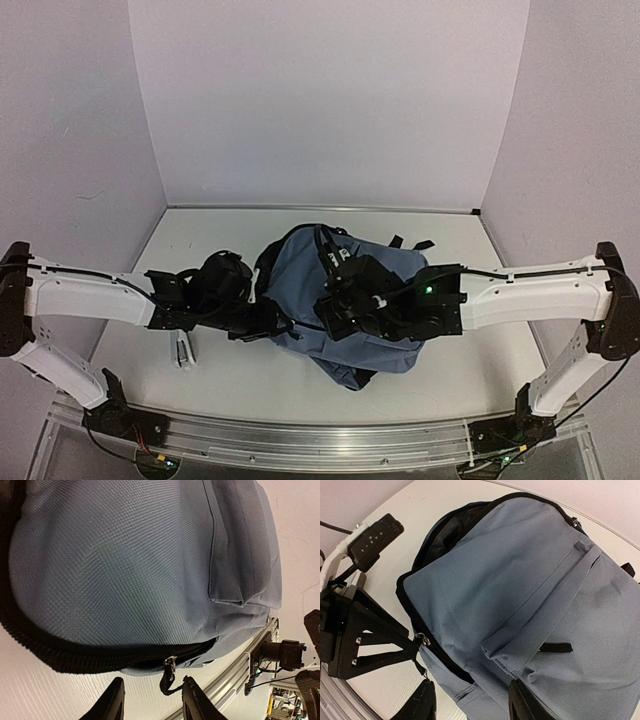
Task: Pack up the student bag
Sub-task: Zip the student bag at the center of the board.
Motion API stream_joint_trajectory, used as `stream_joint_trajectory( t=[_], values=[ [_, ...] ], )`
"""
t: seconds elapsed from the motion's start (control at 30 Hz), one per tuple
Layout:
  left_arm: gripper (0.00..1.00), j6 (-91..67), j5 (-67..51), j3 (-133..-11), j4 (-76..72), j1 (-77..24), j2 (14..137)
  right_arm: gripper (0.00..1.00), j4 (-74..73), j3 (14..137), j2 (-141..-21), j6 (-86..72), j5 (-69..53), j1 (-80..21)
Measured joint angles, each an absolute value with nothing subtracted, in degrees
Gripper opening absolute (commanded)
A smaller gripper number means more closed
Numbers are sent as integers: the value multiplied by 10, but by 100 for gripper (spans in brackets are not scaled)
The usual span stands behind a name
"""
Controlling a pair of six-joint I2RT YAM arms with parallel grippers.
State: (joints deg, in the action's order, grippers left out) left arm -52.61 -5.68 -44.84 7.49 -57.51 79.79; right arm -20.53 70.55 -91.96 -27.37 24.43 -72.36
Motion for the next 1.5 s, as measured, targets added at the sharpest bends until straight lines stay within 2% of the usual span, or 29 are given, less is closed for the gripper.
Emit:
stream_joint_trajectory(
  t=[0.13,0.53,0.73,0.87,1.17,1.5],
  values=[
    [33,-528,-61,-449,61,-577,816,46,-204,703,-923,-276,245,-724],
    [27,-534,-69,-449,31,-578,848,45,-203,696,-927,-277,246,-724],
    [8,-539,-69,-449,27,-578,858,45,-202,693,-927,-277,246,-724],
    [0,-541,-68,-450,27,-578,858,45,-192,686,-927,-265,239,-724],
    [2,-540,-58,-450,52,-578,835,54,-129,658,-940,-188,183,-724],
    [6,-526,-59,-450,85,-578,812,67,-104,695,-1043,-110,191,-724]
  ],
)
